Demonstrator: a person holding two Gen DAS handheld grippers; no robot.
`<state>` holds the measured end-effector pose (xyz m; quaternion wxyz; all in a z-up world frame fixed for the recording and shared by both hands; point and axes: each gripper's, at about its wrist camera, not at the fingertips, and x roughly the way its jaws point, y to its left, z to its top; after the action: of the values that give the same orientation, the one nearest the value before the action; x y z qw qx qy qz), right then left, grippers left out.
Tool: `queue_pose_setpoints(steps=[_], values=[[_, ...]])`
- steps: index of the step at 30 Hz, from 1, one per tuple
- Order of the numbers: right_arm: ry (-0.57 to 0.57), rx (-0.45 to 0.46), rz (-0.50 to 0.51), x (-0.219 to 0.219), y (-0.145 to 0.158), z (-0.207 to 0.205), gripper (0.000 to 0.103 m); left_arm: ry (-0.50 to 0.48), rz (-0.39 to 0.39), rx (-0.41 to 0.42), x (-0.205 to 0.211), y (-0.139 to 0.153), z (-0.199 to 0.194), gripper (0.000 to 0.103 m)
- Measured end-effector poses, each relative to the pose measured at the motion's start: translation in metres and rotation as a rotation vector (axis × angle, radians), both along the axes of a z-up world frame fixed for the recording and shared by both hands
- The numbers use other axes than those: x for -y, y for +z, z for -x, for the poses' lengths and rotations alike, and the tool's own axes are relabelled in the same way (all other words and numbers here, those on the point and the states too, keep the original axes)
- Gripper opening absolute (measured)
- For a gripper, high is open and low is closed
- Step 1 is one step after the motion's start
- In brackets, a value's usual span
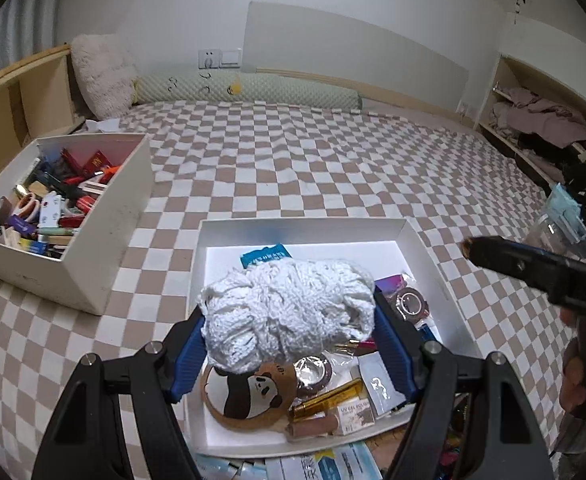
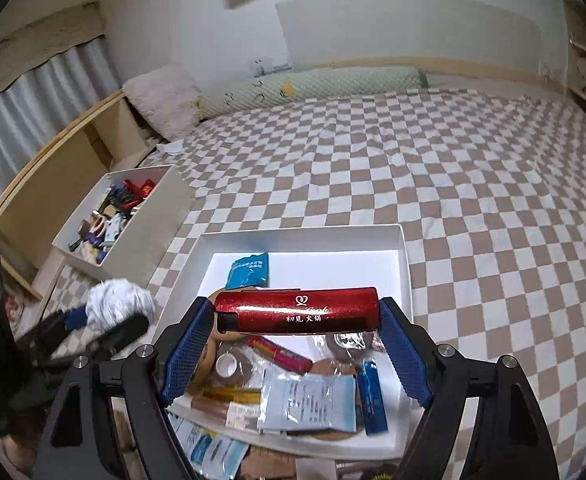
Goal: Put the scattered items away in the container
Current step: 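Carry the red lighter and white yarn ball up over the white tray, then open the right tool to drop the red lighter while the left tool releases the yarn ball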
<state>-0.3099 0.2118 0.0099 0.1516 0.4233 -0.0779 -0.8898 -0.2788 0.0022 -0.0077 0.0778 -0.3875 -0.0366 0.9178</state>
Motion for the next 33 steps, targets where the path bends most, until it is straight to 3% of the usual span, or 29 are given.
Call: queue_pose_setpoints(steps=[11, 22, 24, 26, 33], values=[[-0.064, 0.113, -0.043, 0.006, -0.049, 0.066, 0.083, 0.001, -0.004, 0.059, -0.001, -0.033, 0.028, 0.075], [-0.102, 0.132, -0.030, 0.001, -0.073, 0.092, 0.083, 0.029, -0.031, 0.118, 0.007, -0.049, 0.058, 0.075], [-0.100, 0.138, 0.004, -0.001, -0.077, 0.093, 0.086, 0.037, -0.039, 0.129, 0.008, -0.051, 0.065, 0.075], [-0.107, 0.110, 0.008, -0.002, -0.075, 0.092, 0.103, 0.052, -0.052, 0.142, 0.010, -0.052, 0.072, 0.075], [-0.081, 0.051, 0.010, -0.003, -0.062, 0.085, 0.103, 0.082, -0.060, 0.179, 0.013, -0.055, 0.098, 0.075]])
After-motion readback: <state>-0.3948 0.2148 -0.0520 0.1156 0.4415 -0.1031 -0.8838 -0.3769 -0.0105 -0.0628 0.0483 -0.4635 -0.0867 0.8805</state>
